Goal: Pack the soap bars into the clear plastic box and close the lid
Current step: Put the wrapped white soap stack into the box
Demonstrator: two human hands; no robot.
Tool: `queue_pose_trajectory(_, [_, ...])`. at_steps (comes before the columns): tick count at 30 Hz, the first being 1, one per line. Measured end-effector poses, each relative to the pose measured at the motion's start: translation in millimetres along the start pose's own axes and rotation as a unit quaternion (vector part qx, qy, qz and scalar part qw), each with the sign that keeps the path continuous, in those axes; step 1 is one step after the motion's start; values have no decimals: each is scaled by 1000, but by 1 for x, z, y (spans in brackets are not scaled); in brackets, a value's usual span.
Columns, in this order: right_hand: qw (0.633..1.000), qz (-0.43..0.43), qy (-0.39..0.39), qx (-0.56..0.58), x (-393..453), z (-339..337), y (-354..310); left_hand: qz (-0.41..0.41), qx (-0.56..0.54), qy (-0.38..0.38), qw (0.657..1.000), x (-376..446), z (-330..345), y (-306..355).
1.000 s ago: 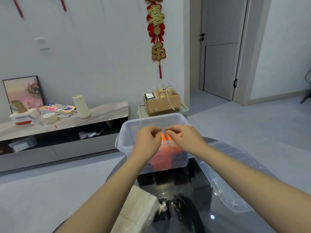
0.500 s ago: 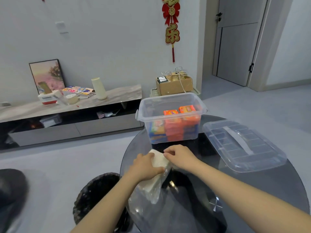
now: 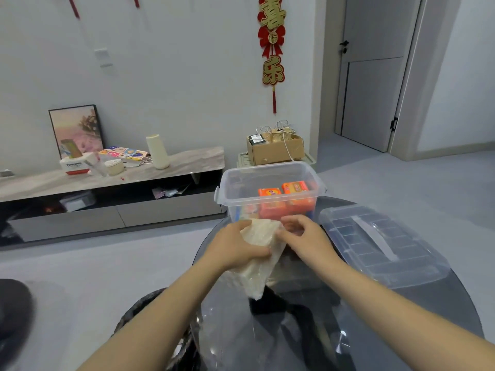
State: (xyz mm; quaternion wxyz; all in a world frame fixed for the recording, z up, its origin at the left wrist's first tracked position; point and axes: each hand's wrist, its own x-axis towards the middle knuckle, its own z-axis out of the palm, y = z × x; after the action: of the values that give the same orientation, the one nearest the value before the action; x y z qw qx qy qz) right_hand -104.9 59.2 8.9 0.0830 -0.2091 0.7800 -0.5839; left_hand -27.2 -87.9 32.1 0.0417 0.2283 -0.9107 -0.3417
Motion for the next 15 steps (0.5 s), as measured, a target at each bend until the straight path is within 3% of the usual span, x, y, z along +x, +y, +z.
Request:
queue_pose_trajectory(5, [998,-33,47,31,36,-17,-48,-1,-119,28,993,36,-36,46])
queue_pose_trajectory(9, [997,-26,34,62,82,-21,-66,-12,-175,74,982,73,-52,68])
queue_pose_trajectory(15, [978,83,-69,176,149,-6,-63,-15,-53,163,985,136,-45,74])
